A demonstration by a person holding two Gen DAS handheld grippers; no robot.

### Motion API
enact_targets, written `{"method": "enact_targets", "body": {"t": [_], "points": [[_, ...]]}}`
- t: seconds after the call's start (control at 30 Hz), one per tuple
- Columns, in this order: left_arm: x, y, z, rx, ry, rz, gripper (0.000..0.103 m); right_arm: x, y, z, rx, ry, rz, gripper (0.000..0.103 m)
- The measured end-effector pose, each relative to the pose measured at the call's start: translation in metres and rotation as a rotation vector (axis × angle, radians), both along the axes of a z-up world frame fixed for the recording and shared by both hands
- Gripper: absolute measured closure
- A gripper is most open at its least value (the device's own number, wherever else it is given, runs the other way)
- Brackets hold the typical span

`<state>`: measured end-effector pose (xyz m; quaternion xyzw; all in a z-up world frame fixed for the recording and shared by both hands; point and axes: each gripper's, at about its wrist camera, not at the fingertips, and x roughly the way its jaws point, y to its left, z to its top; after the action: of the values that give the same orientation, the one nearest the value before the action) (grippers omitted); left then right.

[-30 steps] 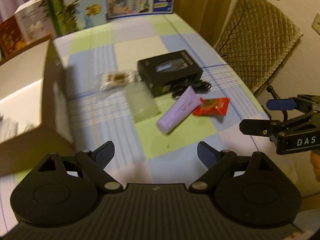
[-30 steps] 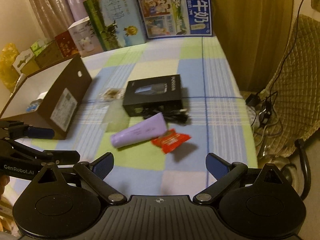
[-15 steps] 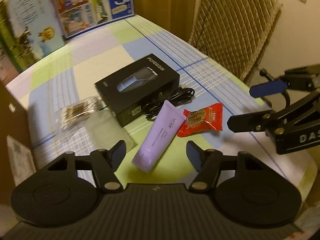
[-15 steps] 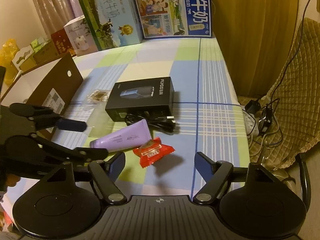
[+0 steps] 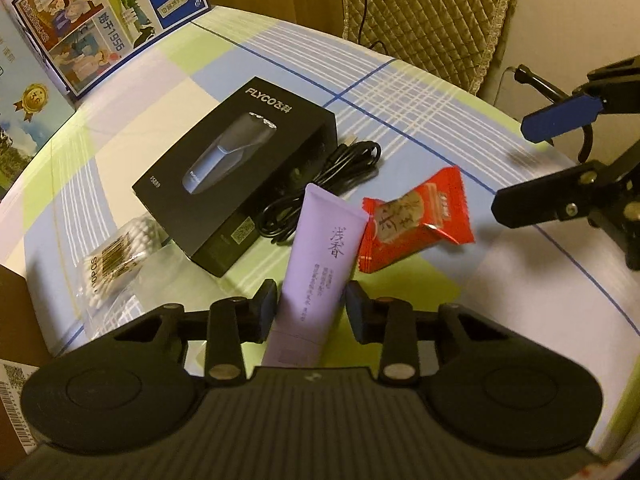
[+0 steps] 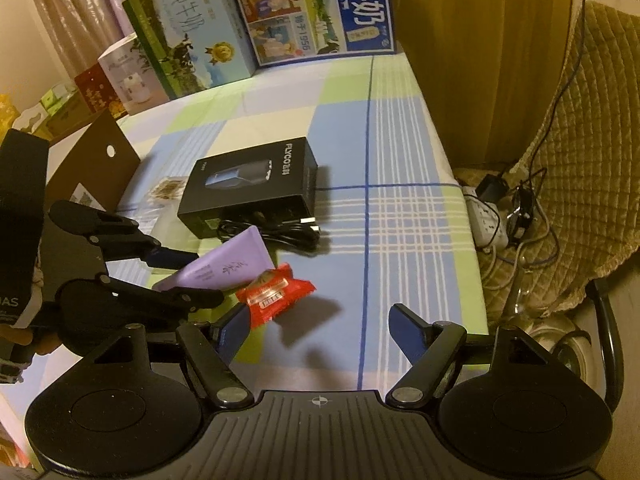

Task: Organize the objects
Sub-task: 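Grasp the purple tube with the left gripper while the right grasps the red sachet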

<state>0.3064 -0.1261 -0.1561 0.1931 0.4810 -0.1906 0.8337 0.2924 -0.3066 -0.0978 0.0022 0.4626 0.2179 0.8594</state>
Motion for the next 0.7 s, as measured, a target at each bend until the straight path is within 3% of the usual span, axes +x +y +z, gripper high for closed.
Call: {"method": "enact_targets", "body": {"t": [0.13, 0.5, 0.7], "points": [[-0.005, 0.006, 0.005, -0.036, -0.003, 0.018, 0.078, 0.002, 0.0, 0.0, 0.005, -0.004, 0.005, 0.029], [-0.036, 0.044, 0.038, -0.178, -0.012, 0.21, 0.079, 0.01, 0.026, -0.003, -0.009, -0.035, 0.135, 0.029], [-0.052, 0.059, 0.041, -0.193, -0.005, 0.291, 0.079, 0.014, 0.048, -0.019, -0.06, -0.036, 0.233, 0.034]]}}
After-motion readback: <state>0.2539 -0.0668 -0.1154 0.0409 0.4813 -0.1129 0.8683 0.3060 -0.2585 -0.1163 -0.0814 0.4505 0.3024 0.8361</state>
